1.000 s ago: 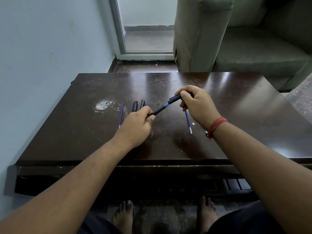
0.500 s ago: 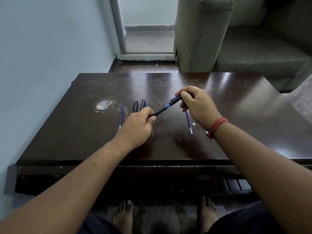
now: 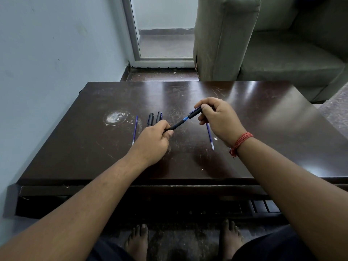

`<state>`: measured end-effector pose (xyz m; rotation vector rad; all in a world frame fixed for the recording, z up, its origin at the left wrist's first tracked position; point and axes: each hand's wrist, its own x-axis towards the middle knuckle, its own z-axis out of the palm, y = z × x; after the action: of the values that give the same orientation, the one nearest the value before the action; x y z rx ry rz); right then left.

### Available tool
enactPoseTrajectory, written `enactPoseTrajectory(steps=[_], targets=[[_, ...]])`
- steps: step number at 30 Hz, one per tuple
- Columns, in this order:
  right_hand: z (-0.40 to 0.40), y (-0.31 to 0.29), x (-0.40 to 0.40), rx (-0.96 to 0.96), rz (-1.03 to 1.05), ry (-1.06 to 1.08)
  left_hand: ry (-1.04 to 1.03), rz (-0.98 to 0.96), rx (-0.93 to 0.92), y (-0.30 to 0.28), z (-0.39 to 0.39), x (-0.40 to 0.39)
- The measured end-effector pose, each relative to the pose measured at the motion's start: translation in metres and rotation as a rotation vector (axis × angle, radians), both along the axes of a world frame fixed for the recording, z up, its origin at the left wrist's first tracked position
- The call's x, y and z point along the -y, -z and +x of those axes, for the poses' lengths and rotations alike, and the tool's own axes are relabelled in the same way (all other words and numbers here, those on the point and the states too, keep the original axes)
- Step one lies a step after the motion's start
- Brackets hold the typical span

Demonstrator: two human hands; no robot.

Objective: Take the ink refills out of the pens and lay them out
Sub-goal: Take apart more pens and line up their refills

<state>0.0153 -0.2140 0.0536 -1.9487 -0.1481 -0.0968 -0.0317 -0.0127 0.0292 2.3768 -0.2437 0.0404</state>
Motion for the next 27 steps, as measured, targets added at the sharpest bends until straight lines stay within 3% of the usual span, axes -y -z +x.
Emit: enactPoseTrajectory(steps=[8, 12, 19, 23, 27], targets=[[-0.009, 0.005, -0.010, -0.023, -0.009, -0.100, 0.010, -0.029, -0.002, -0.002, -0.003, 0.005], [-0.015, 0.011, -0.022, -0.034, 0.109, -0.139, -0.005, -0.063, -0.006, -0.001, -0.006, 0.005], [-0.024, 0.011, -0.038, -0.012, 0.191, -0.069, -0.030, -0.103, -0.018, -0.001, -0.006, 0.007], [-0.022, 0.010, -0.047, 0.051, 0.066, -0.027, -0.113, -0.248, 0.000, -0.004, -0.005, 0.024], [-0.023, 0.013, -0.053, -0.019, 0.091, 0.101, -0.127, -0.279, -0.024, -0.003, -0.010, 0.034]])
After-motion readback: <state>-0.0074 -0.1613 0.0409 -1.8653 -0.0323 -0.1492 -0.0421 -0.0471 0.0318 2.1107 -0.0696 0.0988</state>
